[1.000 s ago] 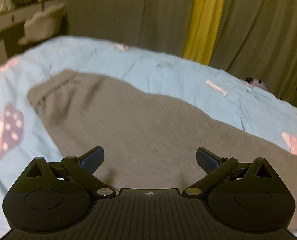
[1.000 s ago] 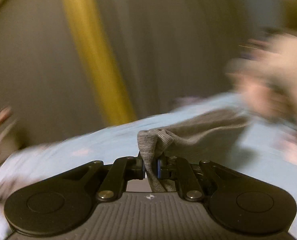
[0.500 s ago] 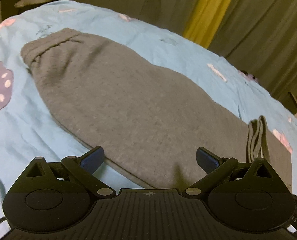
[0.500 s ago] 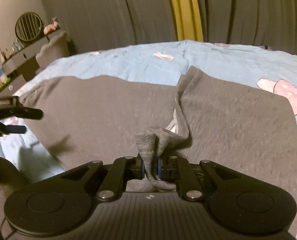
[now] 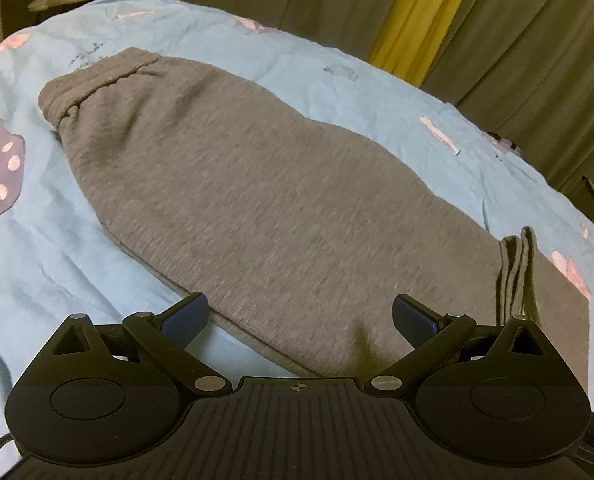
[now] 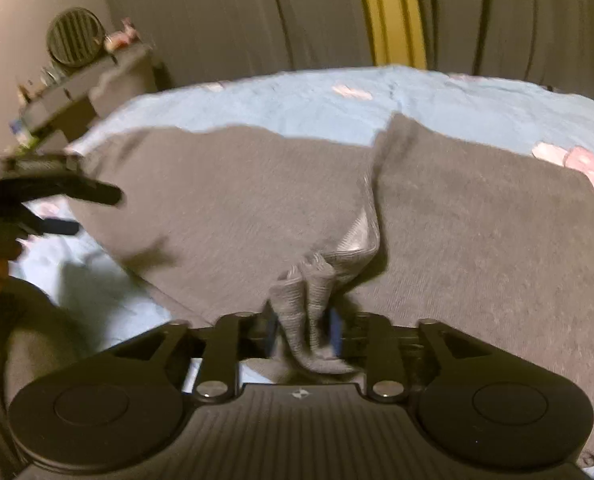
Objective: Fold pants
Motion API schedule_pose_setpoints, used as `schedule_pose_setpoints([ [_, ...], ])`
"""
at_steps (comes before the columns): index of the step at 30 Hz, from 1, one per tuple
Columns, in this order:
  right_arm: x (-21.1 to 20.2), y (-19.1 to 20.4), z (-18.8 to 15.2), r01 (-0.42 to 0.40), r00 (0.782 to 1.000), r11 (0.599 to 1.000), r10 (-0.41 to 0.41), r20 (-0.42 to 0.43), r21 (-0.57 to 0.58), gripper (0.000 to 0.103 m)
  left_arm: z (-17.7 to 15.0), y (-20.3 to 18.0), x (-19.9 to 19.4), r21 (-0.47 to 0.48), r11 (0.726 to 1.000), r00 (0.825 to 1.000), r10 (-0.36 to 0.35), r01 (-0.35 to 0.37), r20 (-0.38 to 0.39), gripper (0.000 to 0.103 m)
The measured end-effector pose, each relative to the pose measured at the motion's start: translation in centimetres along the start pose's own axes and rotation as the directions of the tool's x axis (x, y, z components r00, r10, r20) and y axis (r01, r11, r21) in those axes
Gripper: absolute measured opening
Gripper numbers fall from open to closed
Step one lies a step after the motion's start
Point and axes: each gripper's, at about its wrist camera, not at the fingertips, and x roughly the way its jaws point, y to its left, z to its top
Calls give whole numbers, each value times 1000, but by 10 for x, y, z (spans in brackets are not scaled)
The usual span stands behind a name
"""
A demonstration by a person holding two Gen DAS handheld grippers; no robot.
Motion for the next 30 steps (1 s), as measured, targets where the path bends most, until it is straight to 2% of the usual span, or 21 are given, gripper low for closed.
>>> schedule_pose_setpoints([
  [1,-9,-2,2,-48,998,999,47,32,17,50,0,1,0,-3,1000,1000,3,-3,-3,102],
  [2,-18,-6,3,-72,995,997,69,75,36,67,0,1,1,-4,1000,1000,5,-5,-7,102],
  [3,-27,-10,4,-61,991,997,54,124,54,77,0,0,1,-2,1000,1000,5,-6,-10,102],
  [4,-36,-14,5,-15,984,997,1,180,73,91,0,-1,1,6,1000,1000,6,-6,-15,102],
  [6,-51,-26,4,150,944,982,-176,279,111,94,0,-10,0,48,999,1000,10,-9,-15,102],
  [7,-55,-33,2,237,913,963,-266,310,127,96,-1,-16,-3,79,997,1000,4,-4,-6,102],
  [9,-59,-46,-2,358,864,921,-390,317,156,96,-4,-34,-9,149,988,999,-43,40,18,102],
  [10,-61,-53,-3,369,856,908,-415,308,197,96,-6,-44,-11,164,983,996,-91,88,12,102],
  [11,-64,-62,-3,337,861,906,-407,306,256,96,-8,-53,-11,163,975,988,-151,151,-10,102],
  [13,-68,-80,-8,234,876,906,-354,326,353,97,-12,-75,-2,136,951,960,-267,277,-90,102],
  [15,-64,-95,-11,221,882,873,-369,292,434,98,-15,-100,13,117,932,932,-321,343,-168,102],
  [19,-49,-117,-12,216,919,819,-354,173,531,98,-23,-145,41,166,912,909,-328,376,-259,102],
  [22,-44,-119,-13,224,924,808,-353,143,545,98,-30,-161,59,167,904,884,-321,393,-340,96],
  [25,-43,-118,-16,207,928,814,-339,155,543,99,-37,-165,70,131,903,858,-333,410,-391,85],
  [26,-43,-118,-16,205,929,814,-337,155,543,99,-39,-163,73,122,902,852,-337,414,-401,78],
  [27,-41,-119,-16,202,930,813,-334,153,546,99,-40,-162,74,109,901,845,-345,420,-409,66],
  [28,-40,-121,-16,201,931,810,-333,150,551,99,-41,-161,73,96,894,834,-363,437,-415,62],
  [30,-41,-121,-15,199,932,803,-332,144,562,99,-42,-161,77,57,885,812,-397,463,-428,60],
])
